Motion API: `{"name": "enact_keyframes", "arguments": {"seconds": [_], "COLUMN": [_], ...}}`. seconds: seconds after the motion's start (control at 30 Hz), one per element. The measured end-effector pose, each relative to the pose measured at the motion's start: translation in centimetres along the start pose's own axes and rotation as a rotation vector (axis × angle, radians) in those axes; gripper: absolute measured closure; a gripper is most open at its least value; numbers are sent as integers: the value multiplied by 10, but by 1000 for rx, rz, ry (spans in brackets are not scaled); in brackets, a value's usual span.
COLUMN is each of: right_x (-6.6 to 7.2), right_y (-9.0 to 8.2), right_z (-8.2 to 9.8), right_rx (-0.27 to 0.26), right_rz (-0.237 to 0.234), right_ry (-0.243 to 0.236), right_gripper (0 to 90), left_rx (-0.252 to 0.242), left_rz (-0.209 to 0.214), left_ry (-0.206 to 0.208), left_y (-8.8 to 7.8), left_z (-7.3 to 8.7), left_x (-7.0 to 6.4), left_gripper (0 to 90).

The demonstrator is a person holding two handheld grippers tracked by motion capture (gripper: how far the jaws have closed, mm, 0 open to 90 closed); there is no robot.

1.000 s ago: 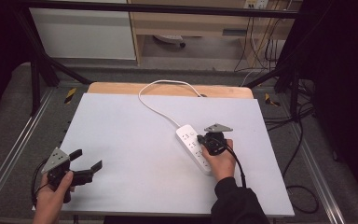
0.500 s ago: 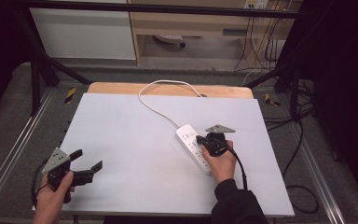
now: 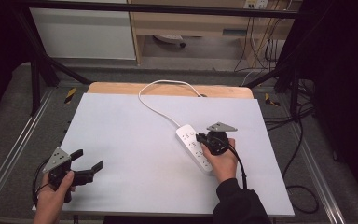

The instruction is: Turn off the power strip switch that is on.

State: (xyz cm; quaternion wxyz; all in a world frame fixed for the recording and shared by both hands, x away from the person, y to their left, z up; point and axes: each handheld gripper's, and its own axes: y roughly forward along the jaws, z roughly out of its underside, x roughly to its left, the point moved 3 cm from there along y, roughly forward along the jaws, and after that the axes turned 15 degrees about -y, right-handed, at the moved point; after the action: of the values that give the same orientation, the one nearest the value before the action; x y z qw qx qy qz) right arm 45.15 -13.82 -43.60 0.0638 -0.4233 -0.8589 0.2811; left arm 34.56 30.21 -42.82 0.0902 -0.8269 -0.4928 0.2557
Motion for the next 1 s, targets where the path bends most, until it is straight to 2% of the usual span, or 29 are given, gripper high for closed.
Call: {"name": "enact_keyframes", "arguments": {"seconds": [0.07, 0.13, 0.23, 0.33, 0.4, 0.5, 0.57, 0.67, 1.0], "right_x": [1, 1, 0, -4, -7, -12, -13, -15, -19], "right_y": [-2, -3, -6, -9, -11, -12, -12, -12, -23], "right_z": [-3, -6, -10, -13, -14, -15, -15, -16, -21], "right_rx": [-10, -12, -22, -39, -54, -99, -107, -88, -105], "right_rz": [1, 1, 18, 34, 40, 26, 1, 13, -7], "right_ry": [-13, -10, -7, 15, 38, 34, 32, 19, 0], "right_gripper": [741, 643, 551, 408, 335, 211, 173, 133, 64], "left_rx": [0, -1, -1, 0, -2, -1, 0, -1, 1], "left_rz": [2, -1, -2, -1, -1, -3, -3, -4, -2], "left_ry": [-2, -2, 1, -2, -3, -1, 1, 1, -1], "left_y": [0, 0, 0, -1, -1, 0, 0, 0, 0], "left_z": [0, 0, 0, 0, 0, 0, 0, 0, 0], "left_x": [0, 0, 0, 0, 0, 0, 0, 0, 0], "left_gripper": [55, 55, 56, 56, 55, 56, 56, 56, 56]}}
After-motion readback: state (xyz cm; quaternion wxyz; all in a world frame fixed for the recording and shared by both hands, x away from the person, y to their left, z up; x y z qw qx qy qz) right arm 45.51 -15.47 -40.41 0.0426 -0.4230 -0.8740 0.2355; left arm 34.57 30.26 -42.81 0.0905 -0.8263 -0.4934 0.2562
